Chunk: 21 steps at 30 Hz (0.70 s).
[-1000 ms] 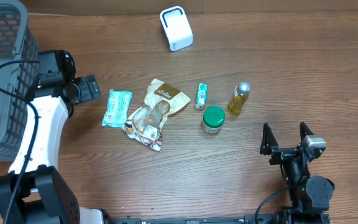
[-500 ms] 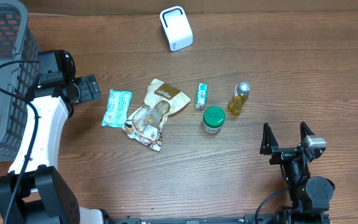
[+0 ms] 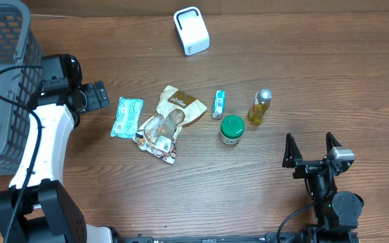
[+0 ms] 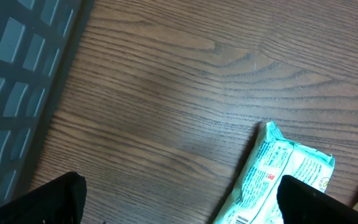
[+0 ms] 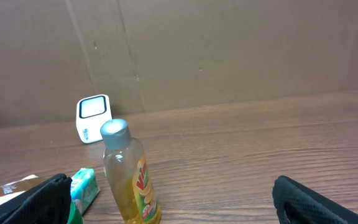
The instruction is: Scan the item barcode
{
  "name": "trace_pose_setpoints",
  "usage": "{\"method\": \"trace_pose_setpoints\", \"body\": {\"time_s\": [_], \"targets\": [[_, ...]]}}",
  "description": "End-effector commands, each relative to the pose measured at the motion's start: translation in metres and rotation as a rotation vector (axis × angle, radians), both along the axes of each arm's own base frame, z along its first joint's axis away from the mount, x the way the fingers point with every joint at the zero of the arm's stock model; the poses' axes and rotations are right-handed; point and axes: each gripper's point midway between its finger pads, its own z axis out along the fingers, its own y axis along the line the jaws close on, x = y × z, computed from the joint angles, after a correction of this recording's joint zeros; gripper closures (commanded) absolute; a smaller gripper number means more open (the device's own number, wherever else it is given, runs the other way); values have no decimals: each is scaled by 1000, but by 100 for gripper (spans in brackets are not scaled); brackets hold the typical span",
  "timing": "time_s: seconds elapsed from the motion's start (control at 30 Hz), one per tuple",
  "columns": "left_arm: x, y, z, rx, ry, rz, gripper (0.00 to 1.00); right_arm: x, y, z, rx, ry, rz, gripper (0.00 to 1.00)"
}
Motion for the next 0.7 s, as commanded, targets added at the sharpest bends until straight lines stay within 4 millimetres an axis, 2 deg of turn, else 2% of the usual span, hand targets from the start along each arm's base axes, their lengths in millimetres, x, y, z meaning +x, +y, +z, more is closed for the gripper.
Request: {"method": "trace_pose_setpoints", "body": {"time_s": [0.0,0.33,0.47,0.67], "targets": [[6,-1,15,16,-36,-14,1,0,0,-3,4,0,-3,0],[6,-1,15,16,-36,-14,0,0,0,-2,4,0,-2,0],[6,-1,15,16,-36,-14,0,-1,9,0,3,-9,50,0],[6,-1,15,16,-36,-14,0,-5,25,23,-7,-83,144,0]]}}
